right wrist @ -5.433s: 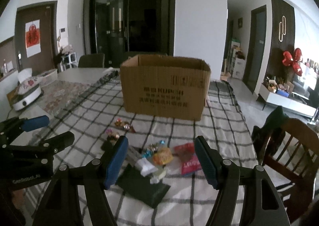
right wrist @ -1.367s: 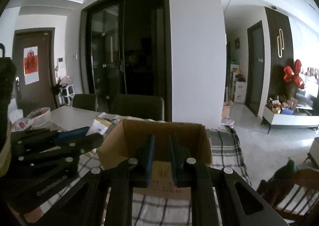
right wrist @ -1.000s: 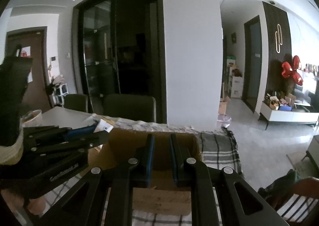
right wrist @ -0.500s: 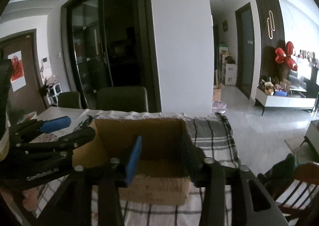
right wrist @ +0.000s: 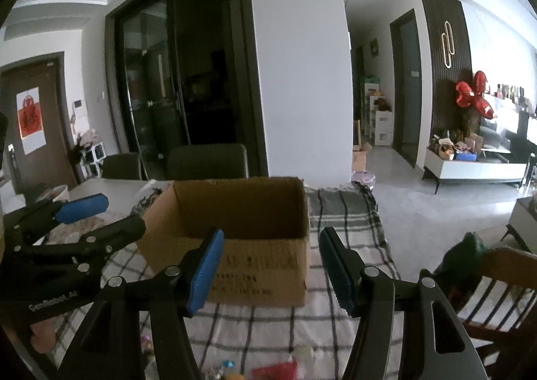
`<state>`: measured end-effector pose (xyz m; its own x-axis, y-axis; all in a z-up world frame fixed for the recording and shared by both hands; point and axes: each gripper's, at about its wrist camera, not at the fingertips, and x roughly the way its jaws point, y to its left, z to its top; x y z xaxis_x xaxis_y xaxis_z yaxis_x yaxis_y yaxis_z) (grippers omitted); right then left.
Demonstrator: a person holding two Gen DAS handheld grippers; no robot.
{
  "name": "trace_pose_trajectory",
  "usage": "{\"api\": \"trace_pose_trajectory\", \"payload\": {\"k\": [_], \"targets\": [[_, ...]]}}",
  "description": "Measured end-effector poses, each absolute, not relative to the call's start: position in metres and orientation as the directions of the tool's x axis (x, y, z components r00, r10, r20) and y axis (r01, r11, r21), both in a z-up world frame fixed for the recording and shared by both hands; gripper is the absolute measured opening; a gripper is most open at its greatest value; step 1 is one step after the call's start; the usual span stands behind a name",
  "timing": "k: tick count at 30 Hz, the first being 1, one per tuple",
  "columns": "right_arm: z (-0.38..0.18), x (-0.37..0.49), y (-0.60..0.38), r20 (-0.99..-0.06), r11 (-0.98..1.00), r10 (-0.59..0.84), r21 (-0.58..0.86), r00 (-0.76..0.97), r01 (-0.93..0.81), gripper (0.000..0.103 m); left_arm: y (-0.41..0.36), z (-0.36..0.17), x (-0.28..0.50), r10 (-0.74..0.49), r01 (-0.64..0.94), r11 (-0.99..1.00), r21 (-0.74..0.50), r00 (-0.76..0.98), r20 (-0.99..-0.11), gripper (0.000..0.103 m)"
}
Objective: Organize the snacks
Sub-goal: 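Move both tools back down toward the candies and red packet, then grasp the blue-wrapped candy with the left gripper while the right grasps the red packet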
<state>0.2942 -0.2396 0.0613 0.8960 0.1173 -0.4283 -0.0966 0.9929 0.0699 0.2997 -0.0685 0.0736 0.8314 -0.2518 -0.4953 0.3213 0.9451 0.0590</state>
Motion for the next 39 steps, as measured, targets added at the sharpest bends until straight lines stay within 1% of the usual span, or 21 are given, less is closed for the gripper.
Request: {"api": "trace_pose_trajectory", "payload": {"k": [6, 11, 19, 27, 33, 39], "targets": [[0.048, 0.272, -0.236, -0.451, 0.993, 0.112, 0.033, 0.886, -0.109, 0.060, -0.069, 0.057, 0.276, -0.259, 0.338, 0.939, 0.065, 0.818, -0.513, 0.063], [0.033, 0.258, -0.239, -0.479, 0.993, 0.114, 0.033, 0.870, -0.111, 0.060, -0.071, 0.045, 0.262, -0.264, 0.345, 0.937, 0.059, 0.808, -0.526, 0.062], [0.008, 0.241, -0.238, -0.530, 0.993, 0.104, 0.014, 0.841, -0.114, 0.060, -0.078, 0.017, 0.242, -0.261, 0.370, 0.925, 0.084, 0.781, -0.568, 0.054], [-0.021, 0.231, -0.237, -0.597, 0.993, 0.097, -0.002, 0.796, -0.122, 0.060, -0.082, -0.012, 0.231, -0.253, 0.392, 0.914, 0.109, 0.758, -0.601, 0.052], [-0.045, 0.228, -0.235, -0.648, 0.991, 0.093, -0.014, 0.756, -0.134, 0.060, -0.087, -0.032, 0.234, -0.246, 0.411, 0.903, 0.120, 0.728, -0.639, 0.046], [-0.060, 0.234, -0.235, -0.679, 0.990, 0.100, -0.007, 0.727, -0.143, 0.060, -0.093, -0.048, 0.242, -0.250, 0.429, 0.896, 0.115, 0.700, -0.669, 0.040]]}}
